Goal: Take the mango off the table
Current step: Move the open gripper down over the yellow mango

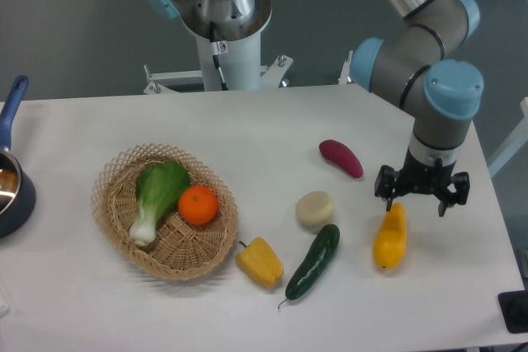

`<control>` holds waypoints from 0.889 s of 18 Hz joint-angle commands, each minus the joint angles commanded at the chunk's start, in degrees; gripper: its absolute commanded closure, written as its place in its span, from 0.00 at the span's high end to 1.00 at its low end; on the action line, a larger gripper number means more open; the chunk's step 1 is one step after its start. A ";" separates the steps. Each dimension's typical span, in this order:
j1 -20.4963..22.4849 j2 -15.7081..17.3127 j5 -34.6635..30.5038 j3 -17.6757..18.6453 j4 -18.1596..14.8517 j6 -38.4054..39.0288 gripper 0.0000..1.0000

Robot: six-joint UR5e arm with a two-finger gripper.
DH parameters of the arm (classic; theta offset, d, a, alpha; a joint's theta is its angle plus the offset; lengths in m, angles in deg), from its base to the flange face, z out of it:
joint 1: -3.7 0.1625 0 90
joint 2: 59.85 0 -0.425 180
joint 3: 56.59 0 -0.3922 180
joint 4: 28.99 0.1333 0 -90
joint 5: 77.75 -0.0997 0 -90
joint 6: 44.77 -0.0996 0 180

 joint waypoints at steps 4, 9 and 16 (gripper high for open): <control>-1.05 -0.79 0.00 0.70 0.44 0.17 1.00; -1.49 -2.55 -0.26 0.00 0.53 -0.09 1.00; -2.90 -3.69 -0.35 0.18 0.44 0.00 1.00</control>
